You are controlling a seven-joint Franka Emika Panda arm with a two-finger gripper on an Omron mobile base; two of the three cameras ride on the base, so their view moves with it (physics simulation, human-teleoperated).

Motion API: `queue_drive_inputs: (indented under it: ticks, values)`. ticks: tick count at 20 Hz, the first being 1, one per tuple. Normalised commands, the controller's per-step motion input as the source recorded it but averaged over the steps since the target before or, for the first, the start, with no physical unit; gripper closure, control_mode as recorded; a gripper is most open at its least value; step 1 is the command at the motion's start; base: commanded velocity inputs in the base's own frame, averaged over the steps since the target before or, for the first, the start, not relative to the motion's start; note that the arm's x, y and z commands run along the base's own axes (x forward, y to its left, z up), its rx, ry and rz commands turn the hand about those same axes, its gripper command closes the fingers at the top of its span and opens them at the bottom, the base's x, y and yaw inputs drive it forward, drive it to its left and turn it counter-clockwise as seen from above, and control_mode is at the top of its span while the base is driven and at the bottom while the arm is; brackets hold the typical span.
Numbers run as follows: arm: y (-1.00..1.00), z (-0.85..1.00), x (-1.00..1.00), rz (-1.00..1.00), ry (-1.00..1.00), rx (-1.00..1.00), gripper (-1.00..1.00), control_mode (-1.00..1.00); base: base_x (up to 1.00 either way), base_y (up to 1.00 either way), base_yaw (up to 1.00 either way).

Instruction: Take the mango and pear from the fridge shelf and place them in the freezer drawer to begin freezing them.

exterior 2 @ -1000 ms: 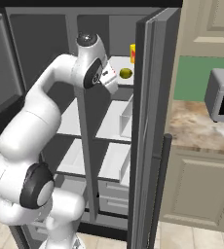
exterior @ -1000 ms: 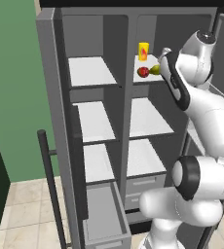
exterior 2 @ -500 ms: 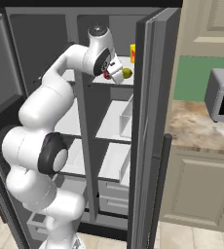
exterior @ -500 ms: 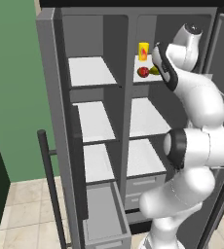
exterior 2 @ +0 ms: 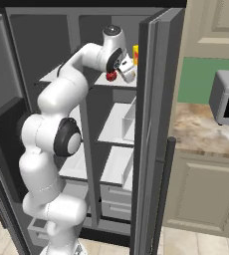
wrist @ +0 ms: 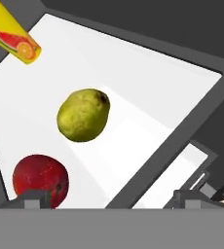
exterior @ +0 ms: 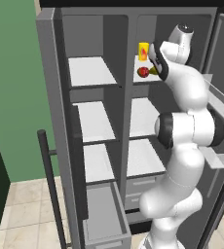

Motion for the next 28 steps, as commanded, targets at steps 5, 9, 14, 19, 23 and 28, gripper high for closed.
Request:
queue_drive_inputs:
  ticks: [5,9,14,19,23,28]
  values:
    - [-0.07,-0.14,0.67,0.0,0.01,0.0,-1.0,-1.0,0.0,0.0,0.0]
    - [-0.06,-0.11,0.53,0.0,0.0,0.0,-1.0,-1.0,0.0,0.0,0.0]
    - [-0.1,-0.22,0.41,0.0,0.0,0.0,-1.0,-1.0,0.0,0.0,0.0]
    - [-0.05,-0.29,0.24,0.0,0.0,0.0,-1.0,-1.0,0.0,0.0,0.0]
    - [0.0,-0.45,0.0,0.0,0.0,0.0,-1.0,-1.0,0.0,0.0,0.0]
    - [0.09,-0.37,0.0,0.0,0.0,-0.02,1.0,-1.0,0.0,0.0,0.0]
